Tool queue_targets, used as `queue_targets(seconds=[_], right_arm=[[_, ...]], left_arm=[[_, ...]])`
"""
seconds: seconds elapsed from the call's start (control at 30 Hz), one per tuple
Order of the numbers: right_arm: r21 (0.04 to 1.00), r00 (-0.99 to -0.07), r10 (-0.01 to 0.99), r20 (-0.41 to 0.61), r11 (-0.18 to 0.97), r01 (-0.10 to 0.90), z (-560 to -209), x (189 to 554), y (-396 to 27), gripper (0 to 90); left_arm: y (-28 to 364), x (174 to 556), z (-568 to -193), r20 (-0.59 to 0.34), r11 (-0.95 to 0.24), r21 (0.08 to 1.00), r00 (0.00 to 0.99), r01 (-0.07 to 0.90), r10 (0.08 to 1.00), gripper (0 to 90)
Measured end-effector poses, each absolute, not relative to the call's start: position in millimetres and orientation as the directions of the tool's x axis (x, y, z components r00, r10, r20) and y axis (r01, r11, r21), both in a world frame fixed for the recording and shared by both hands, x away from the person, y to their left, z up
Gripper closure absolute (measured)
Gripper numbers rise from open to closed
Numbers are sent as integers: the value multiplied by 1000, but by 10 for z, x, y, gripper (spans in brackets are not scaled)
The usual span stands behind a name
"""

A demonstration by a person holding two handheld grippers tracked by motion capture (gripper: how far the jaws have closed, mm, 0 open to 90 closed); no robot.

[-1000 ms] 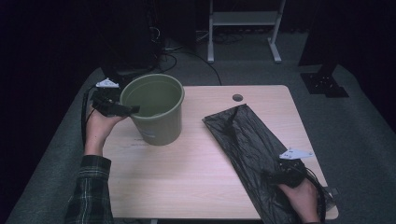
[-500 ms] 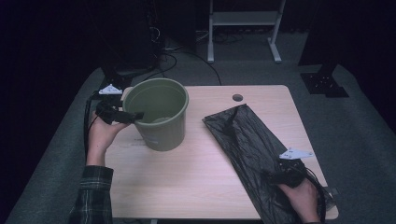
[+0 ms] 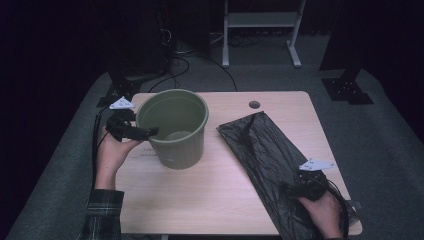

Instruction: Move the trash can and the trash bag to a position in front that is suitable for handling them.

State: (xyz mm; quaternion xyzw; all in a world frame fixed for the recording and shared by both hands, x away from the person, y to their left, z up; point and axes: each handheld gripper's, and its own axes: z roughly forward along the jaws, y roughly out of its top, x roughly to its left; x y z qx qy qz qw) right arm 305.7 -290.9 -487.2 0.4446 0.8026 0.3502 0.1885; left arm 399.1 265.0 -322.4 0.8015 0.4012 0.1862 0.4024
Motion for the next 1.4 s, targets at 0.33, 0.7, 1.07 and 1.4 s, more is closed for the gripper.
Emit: queue_targets(seconds=[0.33, 0.7, 1.07, 1.4], right_arm=[[730, -534, 845, 8, 360, 581, -4872, 3057, -2909, 102], [730, -535, 845, 8, 360, 581, -4872, 3057, -2909, 102], [730, -535, 845, 8, 361, 580, -4872, 3057, -2908, 102], [730, -536, 844, 8, 362, 580, -4872, 3057, -2908, 102]], left_arm=[[2456, 3846, -3226, -24, -380, 792, 647, 477, 762, 3], [2275, 3642, -3246, -37, -382, 803, 678, 458, 734, 5], [2043, 3446, -3257, -40, -398, 807, 714, 435, 699, 5], [1933, 3285, -3283, -55, -385, 821, 731, 421, 680, 5]])
